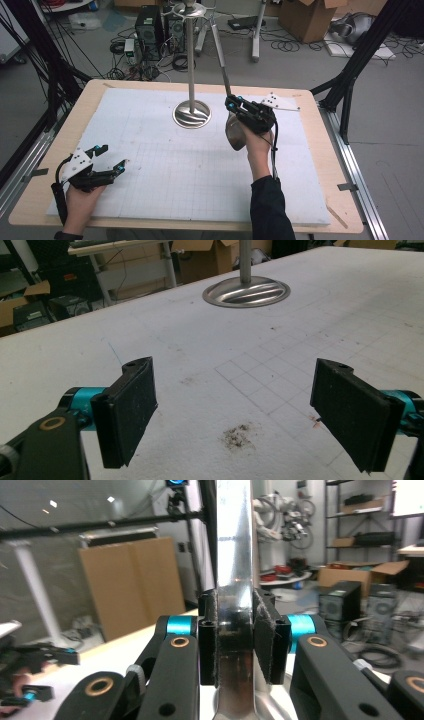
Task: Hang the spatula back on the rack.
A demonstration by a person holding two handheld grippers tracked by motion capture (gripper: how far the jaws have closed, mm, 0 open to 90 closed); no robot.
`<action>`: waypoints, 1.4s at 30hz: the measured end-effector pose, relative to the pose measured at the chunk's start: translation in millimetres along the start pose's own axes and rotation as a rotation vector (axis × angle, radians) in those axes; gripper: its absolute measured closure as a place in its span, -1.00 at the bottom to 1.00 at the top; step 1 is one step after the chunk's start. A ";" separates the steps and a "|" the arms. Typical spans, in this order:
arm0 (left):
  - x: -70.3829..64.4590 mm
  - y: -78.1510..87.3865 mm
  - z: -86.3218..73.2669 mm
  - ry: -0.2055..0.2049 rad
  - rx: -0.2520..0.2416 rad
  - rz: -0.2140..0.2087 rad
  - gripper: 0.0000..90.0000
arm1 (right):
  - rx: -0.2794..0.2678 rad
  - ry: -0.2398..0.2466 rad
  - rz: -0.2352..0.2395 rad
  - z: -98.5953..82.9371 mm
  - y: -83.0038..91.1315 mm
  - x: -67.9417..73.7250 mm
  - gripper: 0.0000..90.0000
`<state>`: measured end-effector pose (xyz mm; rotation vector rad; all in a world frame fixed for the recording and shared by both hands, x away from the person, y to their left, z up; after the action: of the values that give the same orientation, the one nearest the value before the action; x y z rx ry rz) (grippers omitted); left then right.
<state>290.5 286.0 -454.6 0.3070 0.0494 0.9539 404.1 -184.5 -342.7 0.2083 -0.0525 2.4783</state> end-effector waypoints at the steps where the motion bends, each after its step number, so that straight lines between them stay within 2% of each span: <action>1: -0.1 0.1 -0.1 0.001 -0.001 0.002 -0.58 | -0.004 -0.004 0.003 -0.7 -2.1 -1.0 0.67; 22: 0.1 0.0 0.0 0.000 -0.001 -0.004 -0.58 | 0.052 -0.001 0.012 -7.8 -31.2 -4.8 0.66; 29: 0.1 0.0 0.0 0.001 -0.001 -0.004 -0.58 | 0.114 0.010 0.014 -14.2 -46.6 -6.1 0.68; 32: 0.2 0.0 -0.1 0.001 -0.002 -0.004 -0.58 | 0.118 0.005 0.028 -14.7 -51.8 -5.7 0.68; 42: 0.2 0.0 -0.1 0.001 -0.001 -0.005 -0.58 | 0.133 -0.005 0.023 -15.0 -62.8 -8.7 0.68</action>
<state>290.6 286.2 -454.6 0.3048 0.0505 0.9494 447.1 -138.6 -359.7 0.2714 0.1089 2.5064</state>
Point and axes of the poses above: each handheld gripper's, and its own axes: y roughly backward along the jaws, z roughly out of its top, x roughly to its left, the point moved 2 cm from there along -y, roughly forward along the jaws, and after that the axes turned 2 degrees about x, right-handed, at the moved point
